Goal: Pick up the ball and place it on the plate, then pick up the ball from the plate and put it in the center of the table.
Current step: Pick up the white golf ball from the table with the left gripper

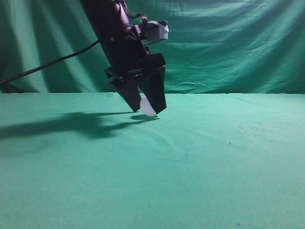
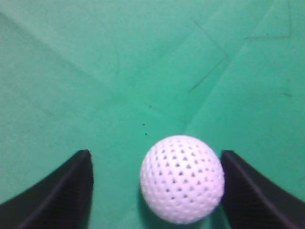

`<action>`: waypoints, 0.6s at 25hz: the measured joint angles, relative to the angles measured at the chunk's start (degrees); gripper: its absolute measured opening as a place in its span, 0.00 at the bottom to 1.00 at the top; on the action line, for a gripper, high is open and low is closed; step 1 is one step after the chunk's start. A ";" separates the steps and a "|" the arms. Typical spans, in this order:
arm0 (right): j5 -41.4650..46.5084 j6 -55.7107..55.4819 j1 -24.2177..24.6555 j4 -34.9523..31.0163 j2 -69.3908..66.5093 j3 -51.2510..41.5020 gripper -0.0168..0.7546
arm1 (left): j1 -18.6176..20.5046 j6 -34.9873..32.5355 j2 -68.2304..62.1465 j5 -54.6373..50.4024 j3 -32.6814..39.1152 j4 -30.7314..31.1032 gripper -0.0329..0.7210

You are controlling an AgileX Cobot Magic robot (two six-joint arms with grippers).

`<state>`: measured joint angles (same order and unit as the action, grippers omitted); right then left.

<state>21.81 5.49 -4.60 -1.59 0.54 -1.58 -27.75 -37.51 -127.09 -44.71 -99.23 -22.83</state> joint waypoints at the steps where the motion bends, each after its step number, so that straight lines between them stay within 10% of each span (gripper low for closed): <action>1: 0.00 0.00 0.00 0.00 0.00 0.00 0.02 | 0.00 0.00 0.00 0.00 0.00 0.00 0.68; 4: 0.00 0.00 0.00 0.00 0.00 0.00 0.02 | 0.00 0.00 0.00 0.00 0.00 0.34 0.46; 15: 0.00 0.00 0.00 0.00 0.00 0.00 0.02 | -0.03 3.48 0.00 -11.14 -8.60 2.61 0.47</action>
<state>21.81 5.49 -4.60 -1.59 0.54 -1.58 -27.78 -34.03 -127.09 -55.85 -107.84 -20.23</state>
